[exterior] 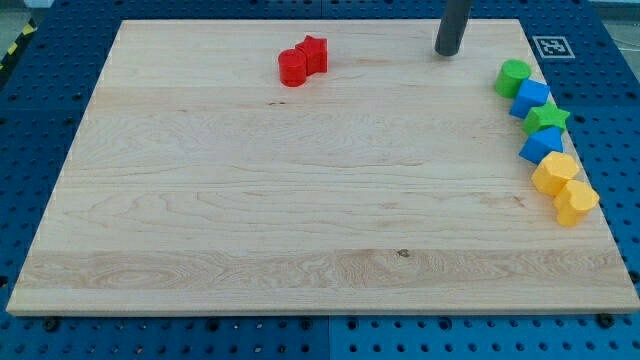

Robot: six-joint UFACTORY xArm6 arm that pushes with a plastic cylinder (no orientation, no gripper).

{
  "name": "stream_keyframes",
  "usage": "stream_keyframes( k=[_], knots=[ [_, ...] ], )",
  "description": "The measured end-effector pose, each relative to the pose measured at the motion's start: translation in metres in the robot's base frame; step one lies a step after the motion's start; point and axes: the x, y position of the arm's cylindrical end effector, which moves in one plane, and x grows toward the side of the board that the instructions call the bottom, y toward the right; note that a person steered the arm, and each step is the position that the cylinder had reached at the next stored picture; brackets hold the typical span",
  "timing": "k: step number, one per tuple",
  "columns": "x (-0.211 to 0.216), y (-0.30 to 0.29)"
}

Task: Keep the green circle to the left of the green star

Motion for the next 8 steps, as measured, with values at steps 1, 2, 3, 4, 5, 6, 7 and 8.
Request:
stream_keyframes(
  k=[1, 2, 3, 4, 5, 6, 7, 8],
  knots=[
    [0.0, 0.004],
    [0.002, 0.021],
    [0.019, 0.056],
    [0.024, 0.075],
    [0.028, 0.107],
    [0.038, 0.134],
    [0.059, 0.131],
    [0.059, 0.109]
  ],
)
